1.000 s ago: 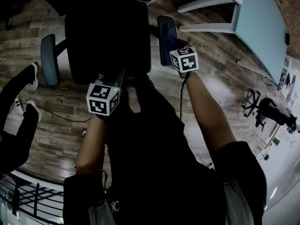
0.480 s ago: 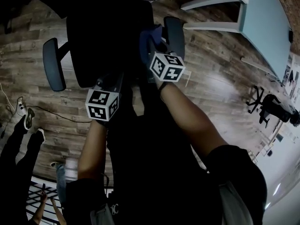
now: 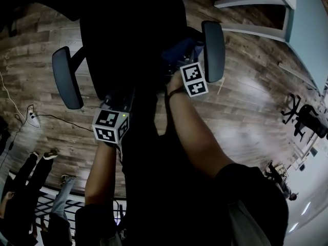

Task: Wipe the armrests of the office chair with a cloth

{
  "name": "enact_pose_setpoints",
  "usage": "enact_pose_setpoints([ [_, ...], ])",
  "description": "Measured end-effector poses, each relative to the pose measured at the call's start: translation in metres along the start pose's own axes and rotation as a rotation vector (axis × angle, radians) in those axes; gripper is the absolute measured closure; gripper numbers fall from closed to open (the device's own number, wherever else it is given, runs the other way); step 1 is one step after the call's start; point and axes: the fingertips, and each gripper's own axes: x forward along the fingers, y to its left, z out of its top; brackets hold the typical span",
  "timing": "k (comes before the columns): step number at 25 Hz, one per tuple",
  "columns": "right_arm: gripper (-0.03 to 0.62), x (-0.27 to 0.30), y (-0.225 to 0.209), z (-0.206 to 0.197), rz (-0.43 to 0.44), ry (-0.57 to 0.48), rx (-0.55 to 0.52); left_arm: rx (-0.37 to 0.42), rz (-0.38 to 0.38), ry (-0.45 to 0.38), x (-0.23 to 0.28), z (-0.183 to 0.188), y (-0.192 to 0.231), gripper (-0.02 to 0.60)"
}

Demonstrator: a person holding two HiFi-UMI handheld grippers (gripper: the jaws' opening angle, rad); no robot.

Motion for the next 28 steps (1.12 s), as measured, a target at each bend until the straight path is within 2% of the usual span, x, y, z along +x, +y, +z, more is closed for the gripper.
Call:
enact_pose_setpoints([
  [6, 0.556, 0.021, -0.012, 0.023, -0.031, -0.139, 0.11, 0.033, -0.024, 0.016, 0.009, -0.005, 0.01, 0.575],
  [9, 0.556, 0.024, -0.015, 0.025, -0.043, -0.162, 0.138, 0.035, -0.039, 0.022, 0.01, -0.007, 0.011, 0.575],
  [17, 0.554, 0.054, -0.019, 0.006, -0.076, -0.107, 0.077, 0.055, -0.057, 0.038, 0.014, -0.008, 0.017, 0.575],
  [28, 0.549, 0.088, -0.054, -0.028, -0.216, -0.025, 0.083, 0.053, -0.044, 0.059, 0.013, -0.019, 0.025, 0.575],
])
